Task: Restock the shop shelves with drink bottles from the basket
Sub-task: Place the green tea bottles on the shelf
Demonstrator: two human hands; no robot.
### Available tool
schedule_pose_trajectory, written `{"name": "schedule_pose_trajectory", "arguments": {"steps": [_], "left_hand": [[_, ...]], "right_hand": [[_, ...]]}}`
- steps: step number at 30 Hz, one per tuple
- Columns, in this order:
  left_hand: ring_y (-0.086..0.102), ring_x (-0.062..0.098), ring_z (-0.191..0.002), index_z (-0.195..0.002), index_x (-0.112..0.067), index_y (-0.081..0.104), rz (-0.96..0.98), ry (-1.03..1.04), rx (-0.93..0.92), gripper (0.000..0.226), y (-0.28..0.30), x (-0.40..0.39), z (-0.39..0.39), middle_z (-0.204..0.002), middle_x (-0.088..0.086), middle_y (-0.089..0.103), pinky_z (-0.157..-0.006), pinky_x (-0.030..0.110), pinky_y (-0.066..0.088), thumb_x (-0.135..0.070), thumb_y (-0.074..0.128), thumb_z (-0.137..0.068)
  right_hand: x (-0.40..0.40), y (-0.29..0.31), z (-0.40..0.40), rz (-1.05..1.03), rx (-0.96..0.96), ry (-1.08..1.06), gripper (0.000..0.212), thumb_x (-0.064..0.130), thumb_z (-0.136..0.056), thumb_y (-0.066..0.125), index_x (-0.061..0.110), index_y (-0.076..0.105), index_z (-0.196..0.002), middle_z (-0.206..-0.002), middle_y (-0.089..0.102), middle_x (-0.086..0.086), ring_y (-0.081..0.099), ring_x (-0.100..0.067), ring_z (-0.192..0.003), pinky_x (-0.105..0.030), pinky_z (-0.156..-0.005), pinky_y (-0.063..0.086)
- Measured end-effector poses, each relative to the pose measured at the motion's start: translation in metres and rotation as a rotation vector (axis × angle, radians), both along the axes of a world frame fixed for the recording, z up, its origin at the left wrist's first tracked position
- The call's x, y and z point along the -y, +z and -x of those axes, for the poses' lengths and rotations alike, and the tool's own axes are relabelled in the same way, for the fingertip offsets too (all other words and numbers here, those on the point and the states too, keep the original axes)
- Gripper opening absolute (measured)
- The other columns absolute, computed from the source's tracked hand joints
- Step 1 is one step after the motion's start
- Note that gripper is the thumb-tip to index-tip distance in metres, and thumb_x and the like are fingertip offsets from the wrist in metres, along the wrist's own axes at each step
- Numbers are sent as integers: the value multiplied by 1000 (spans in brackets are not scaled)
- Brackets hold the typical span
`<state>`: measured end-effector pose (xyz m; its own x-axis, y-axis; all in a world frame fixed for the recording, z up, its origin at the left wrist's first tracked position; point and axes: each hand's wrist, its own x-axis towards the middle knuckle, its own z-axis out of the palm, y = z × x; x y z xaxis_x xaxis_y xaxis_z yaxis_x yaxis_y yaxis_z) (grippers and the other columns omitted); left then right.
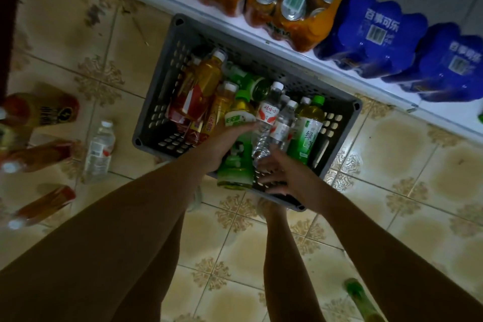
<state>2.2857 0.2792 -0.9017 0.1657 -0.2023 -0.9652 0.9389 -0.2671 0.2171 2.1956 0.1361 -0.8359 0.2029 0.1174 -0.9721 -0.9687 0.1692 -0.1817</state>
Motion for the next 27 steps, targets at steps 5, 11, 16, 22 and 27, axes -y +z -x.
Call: {"name": "schedule_pose_trajectory", "arguments": {"steps": [5, 11, 16, 22, 27], "left_hand": [[70, 32, -103, -129, -28, 58, 13, 25, 62, 78, -16, -19, -25, -116, 9, 72, -92, 54, 55, -45, 90, -60], [74, 21, -87, -109, -23, 66, 47, 26, 48, 27, -21, -40, -52, -92, 3, 78, -80, 37, 59, -29, 76, -85], [71, 32, -103, -129, -18, 62, 31, -10, 4, 58, -34, -57, -59, -114, 14, 73, -93, 50, 56, -35, 83, -77], [71, 31, -103, -129, -18, 62, 43, -51, -5, 60, -37, -66, -63, -113, 12, 74, -95, 49, 55, -42, 81, -77], [71, 31, -102, -126, -18, 62, 3, -84, -7, 50, -3, -69, -55, -113, 13, 73, -89, 46, 58, -40, 78, -83]], "right_hand": [[14, -51, -50, 364, 187, -39, 25, 49, -96, 57, 24, 61, -93, -97, 67, -5, 65, -24, -91, -44, -82, 56], [3, -138, -112, 573, 273, -24, 56, 32, -78, 83, 16, 51, -122, -107, 66, -7, 60, -16, -77, -34, -69, 55], [-8, -183, -126, 761, 207, 308, 91, 41, -70, 87, 18, 39, -143, -137, 54, -14, 51, -34, -127, -43, -104, 46], [-4, -181, -132, 819, 235, 546, 89, 43, -70, 87, 9, 42, -139, -133, 56, -16, 53, -33, -122, -41, -101, 48], [0, -131, -112, 710, 89, 193, 63, 49, -70, 84, 7, 61, -112, -106, 66, -5, 64, -19, -86, -28, -68, 52]]}}
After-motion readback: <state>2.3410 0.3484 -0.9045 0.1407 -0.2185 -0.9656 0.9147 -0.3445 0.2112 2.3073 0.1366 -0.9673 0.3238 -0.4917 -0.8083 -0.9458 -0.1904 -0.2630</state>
